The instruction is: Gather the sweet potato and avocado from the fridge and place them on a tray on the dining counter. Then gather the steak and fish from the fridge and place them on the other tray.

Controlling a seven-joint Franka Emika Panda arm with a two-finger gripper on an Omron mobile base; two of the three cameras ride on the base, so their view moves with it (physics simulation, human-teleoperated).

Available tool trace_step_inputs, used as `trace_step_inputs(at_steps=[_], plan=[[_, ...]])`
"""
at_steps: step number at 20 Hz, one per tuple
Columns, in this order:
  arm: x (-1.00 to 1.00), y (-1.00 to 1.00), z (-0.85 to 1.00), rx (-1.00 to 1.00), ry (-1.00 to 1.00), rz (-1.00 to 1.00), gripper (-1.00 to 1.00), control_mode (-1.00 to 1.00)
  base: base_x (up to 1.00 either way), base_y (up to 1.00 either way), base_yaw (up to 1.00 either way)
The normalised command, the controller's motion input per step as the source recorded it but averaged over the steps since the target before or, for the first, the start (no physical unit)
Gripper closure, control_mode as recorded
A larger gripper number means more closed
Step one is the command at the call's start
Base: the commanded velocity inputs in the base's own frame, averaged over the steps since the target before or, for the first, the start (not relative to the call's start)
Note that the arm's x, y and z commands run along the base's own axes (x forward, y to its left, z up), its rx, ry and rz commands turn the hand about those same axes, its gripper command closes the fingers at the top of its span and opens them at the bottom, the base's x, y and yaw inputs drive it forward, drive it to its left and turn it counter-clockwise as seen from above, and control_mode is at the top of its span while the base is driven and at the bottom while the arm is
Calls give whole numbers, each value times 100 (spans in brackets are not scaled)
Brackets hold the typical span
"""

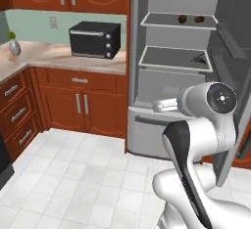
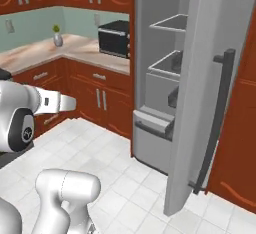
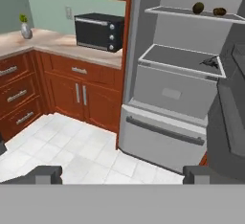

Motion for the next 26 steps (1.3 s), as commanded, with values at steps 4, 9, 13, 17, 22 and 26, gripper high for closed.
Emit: trace_step_inputs(at_steps=[4, 9, 13, 17, 22, 26], plan=[[0, 0, 0, 0, 0, 0, -100, 100, 76, 43, -49], [0, 0, 0, 0, 0, 0, -100, 100, 75, 42, -48], [0, 0, 0, 0, 0, 0, -100, 100, 74, 45, -48], [0, 0, 0, 0, 0, 0, -100, 100, 81, 40, -40], [0, 0, 0, 0, 0, 0, -100, 100, 68, 18, -30], [0, 0, 0, 0, 0, 0, -100, 100, 60, 7, -22]])
